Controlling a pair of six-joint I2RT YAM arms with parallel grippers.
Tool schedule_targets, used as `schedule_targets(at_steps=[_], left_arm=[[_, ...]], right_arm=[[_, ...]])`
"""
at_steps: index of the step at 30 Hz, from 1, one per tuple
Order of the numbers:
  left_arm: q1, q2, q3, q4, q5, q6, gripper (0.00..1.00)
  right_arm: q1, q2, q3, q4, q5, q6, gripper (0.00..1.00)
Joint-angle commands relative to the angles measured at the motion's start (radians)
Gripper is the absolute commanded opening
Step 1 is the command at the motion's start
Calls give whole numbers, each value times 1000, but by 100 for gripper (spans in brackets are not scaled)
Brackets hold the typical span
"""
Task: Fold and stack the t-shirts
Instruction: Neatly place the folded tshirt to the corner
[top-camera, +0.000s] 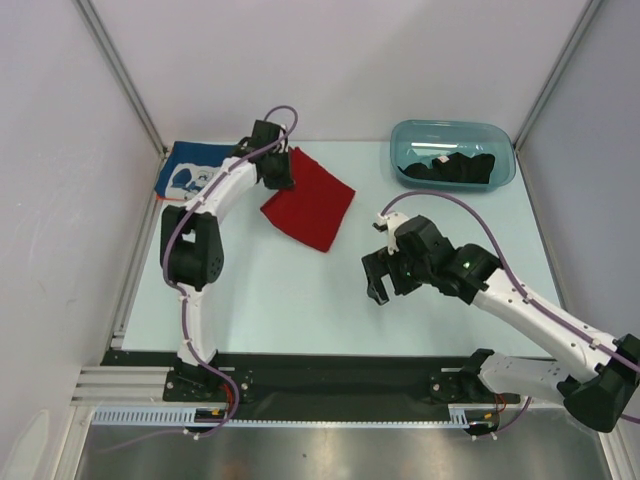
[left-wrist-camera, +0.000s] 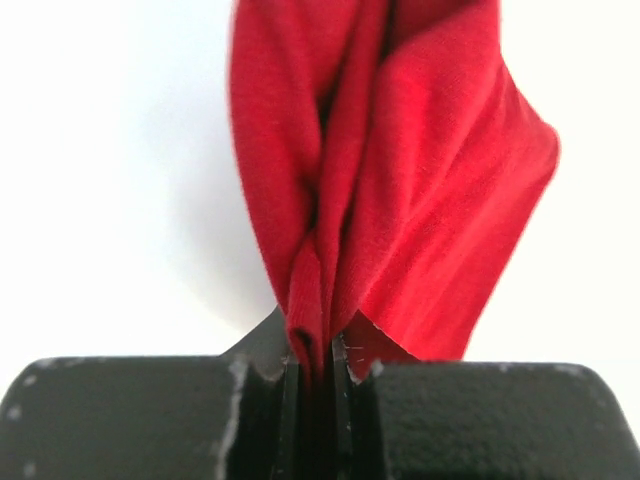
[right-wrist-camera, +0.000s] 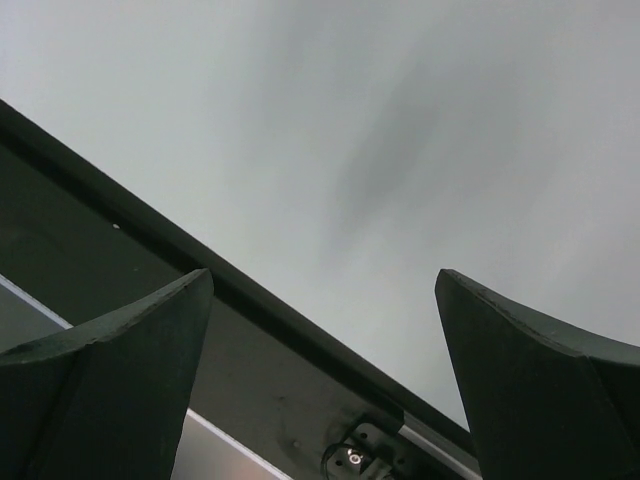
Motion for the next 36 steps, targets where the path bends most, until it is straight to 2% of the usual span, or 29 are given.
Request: schedule_targets(at_steps=[1,2,7,12,16,22,28,32,36], left_arm=[[1,-28,129,-97,-221,128,0],[4,-24,177,-112,-291,142,0],[22,-16,261,-132,-401,174,0],[31,-13,344,-126,-518,264,0],[54,18,467,-133,-490,344,0],[71,59,550,-88,-435,498,1],[120,38,551,-80,-349,521,0],[157,52,562,-69,-214,521,0],[204,73,590,-61,-144,516,1]], right_arm=[[-13,-25,-37,10,-23,14,100],[-18,-27,-37,21,-26,14,100],[-68,1,-34,34,-66,-38,100],[-240,73,4,37,-155,-58,100],[-268,137,36,35,-160,-72,100],[-292,211,64,11,-152,-83,100],[-294,285,107,0,-160,-90,100],[-294,335,122,12,-167,-86,100],[-294,371,144,0,-163,-89,100]])
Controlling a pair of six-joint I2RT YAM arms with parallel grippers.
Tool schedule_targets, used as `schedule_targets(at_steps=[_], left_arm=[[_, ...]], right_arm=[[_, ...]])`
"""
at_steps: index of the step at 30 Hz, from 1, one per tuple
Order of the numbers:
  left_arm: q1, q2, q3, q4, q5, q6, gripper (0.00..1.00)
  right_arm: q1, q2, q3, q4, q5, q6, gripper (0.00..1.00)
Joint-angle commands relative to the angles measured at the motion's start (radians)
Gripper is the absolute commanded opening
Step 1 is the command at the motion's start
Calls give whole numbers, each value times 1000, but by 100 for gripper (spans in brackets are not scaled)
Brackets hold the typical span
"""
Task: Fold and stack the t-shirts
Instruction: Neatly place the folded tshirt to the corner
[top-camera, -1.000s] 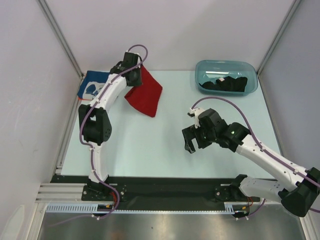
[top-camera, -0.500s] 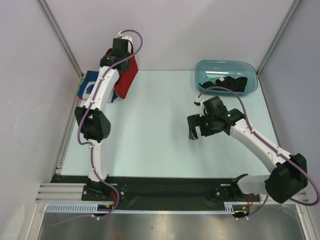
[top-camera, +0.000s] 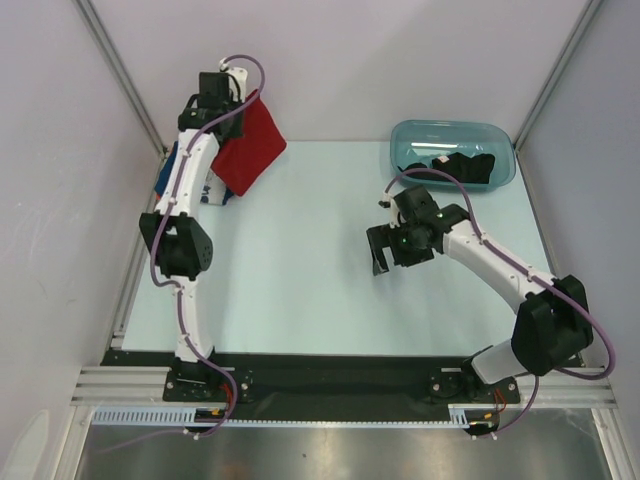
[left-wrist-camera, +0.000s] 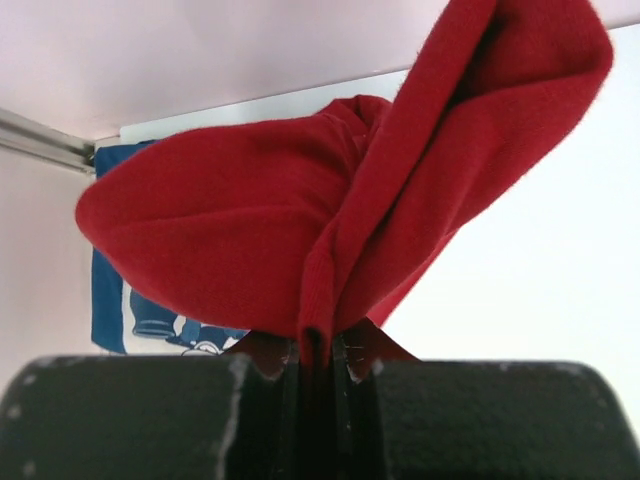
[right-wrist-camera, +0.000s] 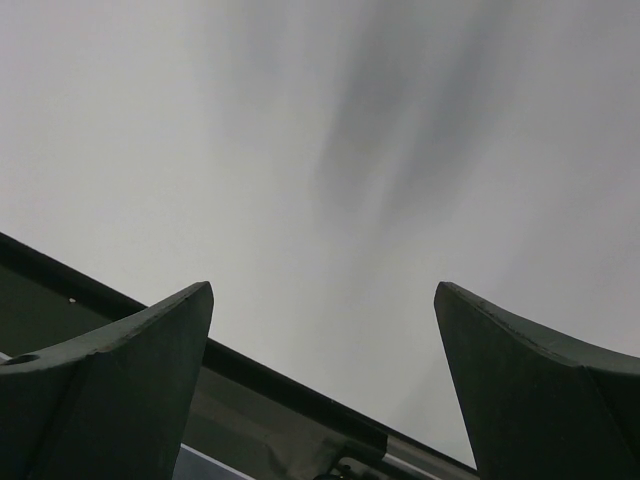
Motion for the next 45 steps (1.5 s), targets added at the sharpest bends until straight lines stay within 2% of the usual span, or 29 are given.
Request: schedule_targets(at_steps=[1,23,40,43,44,45], left_arm=[[50,-2,76,77,109,14,0],[266,167,82,150,235,-17,0],[412,339,121,242,275,-79,1],[427,360,128,256,264,-101,12],[431,373,130,262,266,-109,28],[435,376,130,273,249,-116,33]], right_arm=[[-3,26,55,-12,-10,-14,100],[-4,299,246,-68,-7,12,100],[8,560,518,-178,-25,54,100],[20,596,562,-198,-24,60,100],[23,604,573,-201,-24,61,100],[32,622,588,-203,-25,66,100]])
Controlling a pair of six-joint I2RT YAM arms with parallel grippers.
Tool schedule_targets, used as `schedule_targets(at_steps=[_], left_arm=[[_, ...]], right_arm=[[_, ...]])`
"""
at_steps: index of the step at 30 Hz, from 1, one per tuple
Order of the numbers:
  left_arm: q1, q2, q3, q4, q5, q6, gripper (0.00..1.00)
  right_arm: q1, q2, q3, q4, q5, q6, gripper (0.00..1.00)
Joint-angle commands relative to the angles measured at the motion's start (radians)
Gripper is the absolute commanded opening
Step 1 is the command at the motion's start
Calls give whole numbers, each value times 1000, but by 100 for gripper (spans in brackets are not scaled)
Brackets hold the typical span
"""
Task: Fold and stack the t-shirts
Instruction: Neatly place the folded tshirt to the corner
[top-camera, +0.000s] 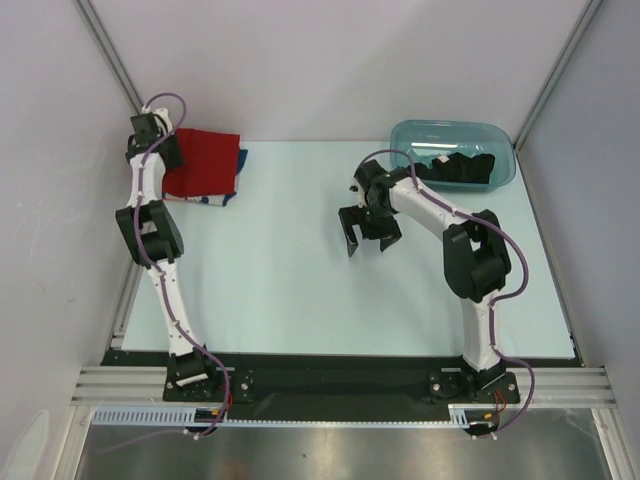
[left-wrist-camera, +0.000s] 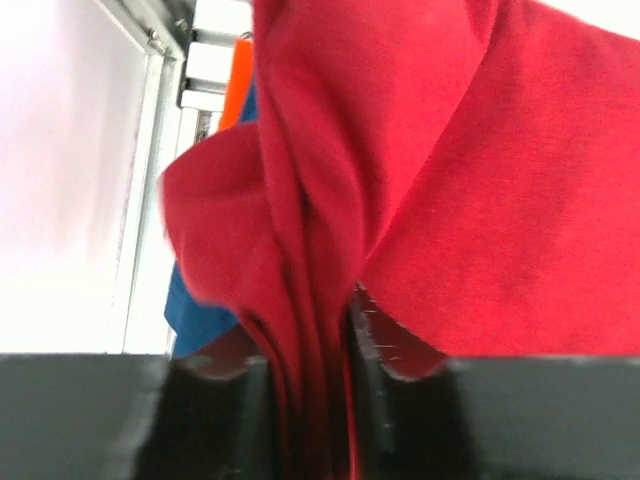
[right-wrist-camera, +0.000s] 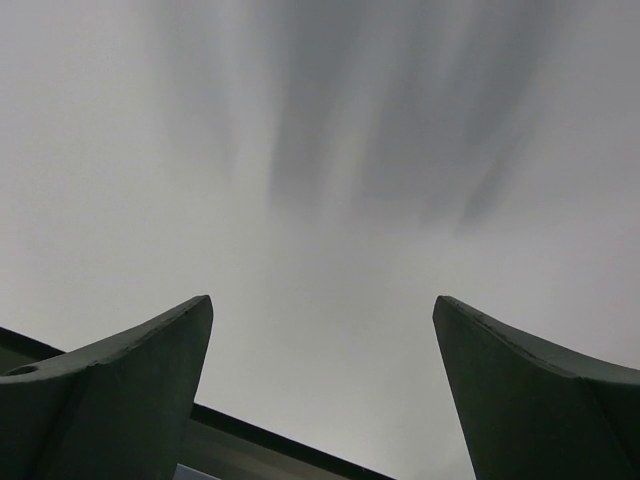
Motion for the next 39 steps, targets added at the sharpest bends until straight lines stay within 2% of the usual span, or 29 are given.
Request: schedule_targets(at_steps=[1,4,5,6,9,14,15,18,19,22,23,24,28,33,36,39], left_arm=[[20,13,57,91,-11,-42,36],[20,0,60,138,-170,-71,48],[22,-9,57,151,-190,-71,67],[17,-45,36,169,-216,-97,71],[6,-141,-22,247,-325,-131,73],[-6,-248,-84,290,-292,-202,74],[-9,-254,-87,287,-278,-216,73],[-21,-256,-92,255,-194,-219,60],[-27,-257,-113,258,-186,-208,49],[-41,-253,-185,322,-143,-188,39],[-44,-235,-188,336,-131,-190,29],[-46,-219,-188,351,-126,-208,26],[-40,-152,-188,497,-59,-282,0],[-20,-2,-90,546,-62,-386,0],[15,51,-87,580,-56,-458,0],[52,101,-59,582,2,-533,0]], right_arm=[[24,34,71,-42,-9,23,100],[41,60,94,-52,-13,34,100],[47,62,94,-53,-12,35,100],[53,59,89,-50,-12,38,100],[62,48,59,-35,-10,49,100],[72,-12,-27,22,-21,71,100],[73,-22,-44,42,-21,72,100],[75,-56,-104,80,-26,84,100],[75,-65,-118,89,-27,92,100],[75,-94,-174,117,-32,92,100],[73,-101,-191,117,-30,91,100],[70,-105,-199,115,-29,87,100],[61,-96,-199,100,-27,86,100],[59,-38,-104,57,-29,72,100],[59,-9,-70,36,-24,72,100],[59,14,-37,11,-24,74,100]])
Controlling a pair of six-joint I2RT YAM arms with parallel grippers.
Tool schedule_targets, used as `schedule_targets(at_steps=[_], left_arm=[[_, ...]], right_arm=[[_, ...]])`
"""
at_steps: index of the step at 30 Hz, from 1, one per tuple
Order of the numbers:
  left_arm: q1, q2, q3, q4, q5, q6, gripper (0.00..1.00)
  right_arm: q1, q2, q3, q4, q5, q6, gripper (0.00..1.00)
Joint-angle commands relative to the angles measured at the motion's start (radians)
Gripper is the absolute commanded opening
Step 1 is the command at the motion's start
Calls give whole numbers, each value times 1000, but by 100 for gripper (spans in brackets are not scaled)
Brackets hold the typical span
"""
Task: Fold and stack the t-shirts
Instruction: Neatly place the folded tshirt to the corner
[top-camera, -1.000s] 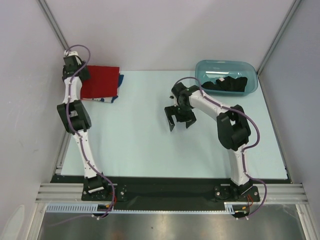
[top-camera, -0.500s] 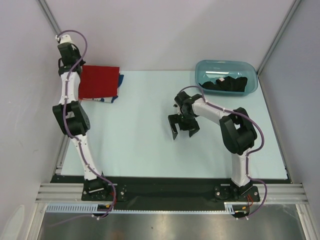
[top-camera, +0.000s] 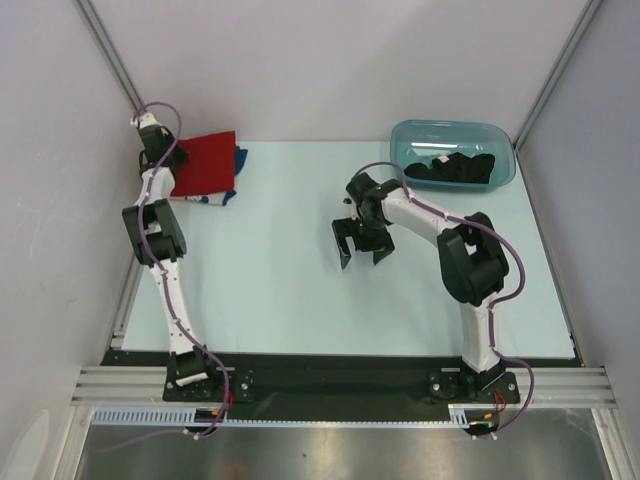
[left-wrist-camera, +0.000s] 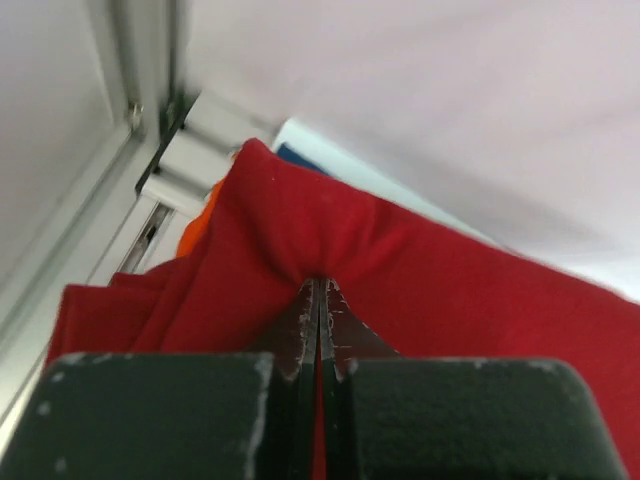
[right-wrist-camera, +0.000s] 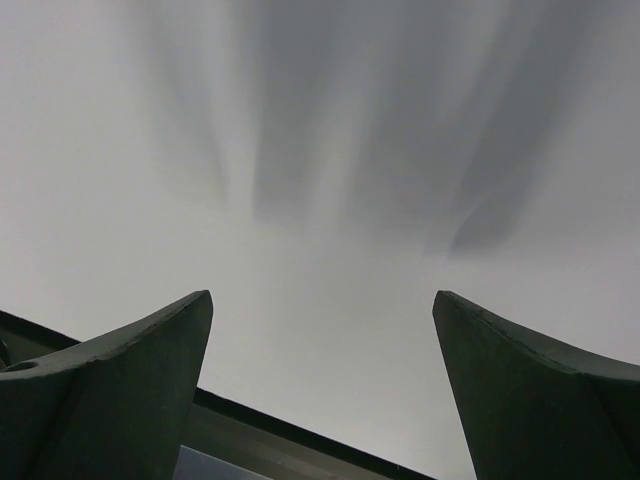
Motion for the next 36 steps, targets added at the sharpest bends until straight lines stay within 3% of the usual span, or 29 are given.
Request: schedule_targets(at_steps=[1,10,20,25,26,36], left_arm=[[71,42,81,80,74,-144,0],[108,39,82,101,136,-223,1],[54,-171,-43,67,194,-231,5],[16,-279,-195,87,246,-282,4],[-10,-317,-308,138,303,-354,1],[-70,-382,-726,468,404,-614,0]], right_arm=[[-3,32,71,-49,-1,-6,100],[5,46,99,-73,8,-6,100],[15,-61,11,-20,17,-4,100],[17,-136,-58,0,27,-6,100],[12,-172,-90,18,25,-3,100],[5,-241,-116,12,45,-18,100]])
